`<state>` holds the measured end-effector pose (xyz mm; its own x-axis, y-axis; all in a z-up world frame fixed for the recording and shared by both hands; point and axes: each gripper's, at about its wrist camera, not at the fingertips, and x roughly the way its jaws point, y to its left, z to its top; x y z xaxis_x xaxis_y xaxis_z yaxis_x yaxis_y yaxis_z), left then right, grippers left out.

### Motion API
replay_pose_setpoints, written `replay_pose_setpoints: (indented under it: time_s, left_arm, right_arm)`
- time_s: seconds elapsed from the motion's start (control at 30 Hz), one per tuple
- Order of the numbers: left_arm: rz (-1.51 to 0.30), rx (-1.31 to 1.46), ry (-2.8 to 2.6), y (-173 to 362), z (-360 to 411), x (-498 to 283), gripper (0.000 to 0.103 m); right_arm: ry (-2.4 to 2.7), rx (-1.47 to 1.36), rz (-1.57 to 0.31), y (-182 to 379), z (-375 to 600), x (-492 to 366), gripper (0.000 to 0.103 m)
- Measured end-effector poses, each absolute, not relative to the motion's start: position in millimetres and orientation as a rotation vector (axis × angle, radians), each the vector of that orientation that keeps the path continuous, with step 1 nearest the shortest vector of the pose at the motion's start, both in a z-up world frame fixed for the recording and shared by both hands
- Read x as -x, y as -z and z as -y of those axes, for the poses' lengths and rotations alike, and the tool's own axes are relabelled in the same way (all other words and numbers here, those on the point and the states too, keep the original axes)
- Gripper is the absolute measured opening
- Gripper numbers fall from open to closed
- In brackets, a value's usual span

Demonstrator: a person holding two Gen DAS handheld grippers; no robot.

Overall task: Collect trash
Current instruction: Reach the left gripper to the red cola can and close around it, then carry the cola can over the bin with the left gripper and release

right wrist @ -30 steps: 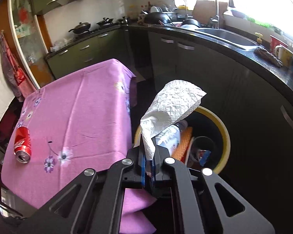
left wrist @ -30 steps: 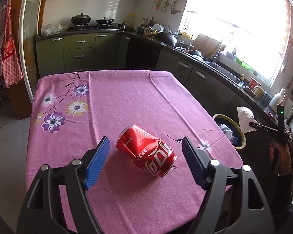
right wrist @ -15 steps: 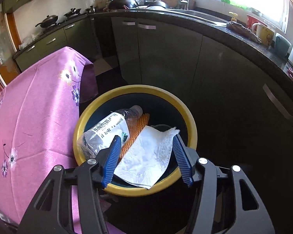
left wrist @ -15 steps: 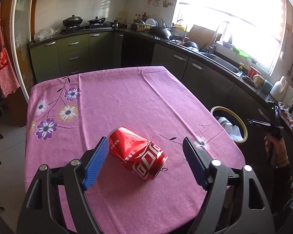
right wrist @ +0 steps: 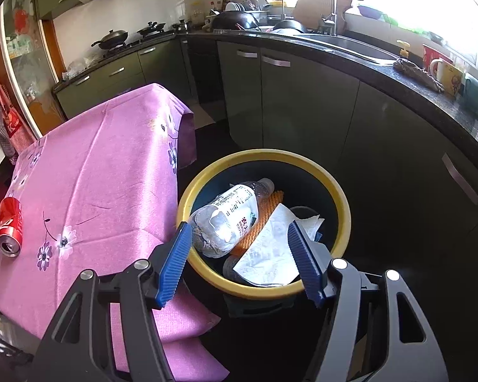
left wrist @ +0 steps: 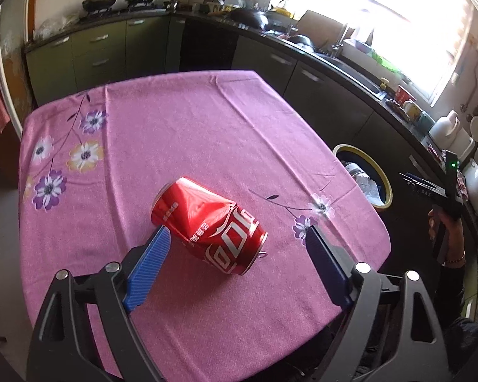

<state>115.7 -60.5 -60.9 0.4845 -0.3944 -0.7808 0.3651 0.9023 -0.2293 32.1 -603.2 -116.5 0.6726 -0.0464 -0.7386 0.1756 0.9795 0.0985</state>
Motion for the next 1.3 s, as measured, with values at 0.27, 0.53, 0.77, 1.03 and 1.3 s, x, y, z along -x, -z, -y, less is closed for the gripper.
replay_pose_setpoints:
  time_s: [0.27,0.53,0.77,1.03,1.3]
  left_arm:
    - [-1.282,0.236,0.299,87.0,60.7,-156.4,0.082]
    - [-1.43,0.36,0.074,106.6,72.0,-188.2,0.082]
    - [-1.525,0.351,-0.049,129.8,74.0,-209.4,0.082]
    - [-1.594,0.291,-0.05,149.1,83.5,-216.7,0.073]
    - [-1.591,0.17,0.029,148.7,102.1,-219.5,0.073]
  right_arm:
    - [0.052,-0.129,-0.822,112.5,580.3,-46.1,0.065]
    - [-0.026,-0.143,-0.815,118.9,569.5,-47.0,0.066]
    - [-0.064,-0.165,-0.811,125.7,570.3,-41.3,0.067]
    - [-0.081,-0.196,-0.809,131.9,576.8,-42.2,0.067]
    - [-0.084,-0.201,-0.812,132.5,577.2,-41.6,0.067]
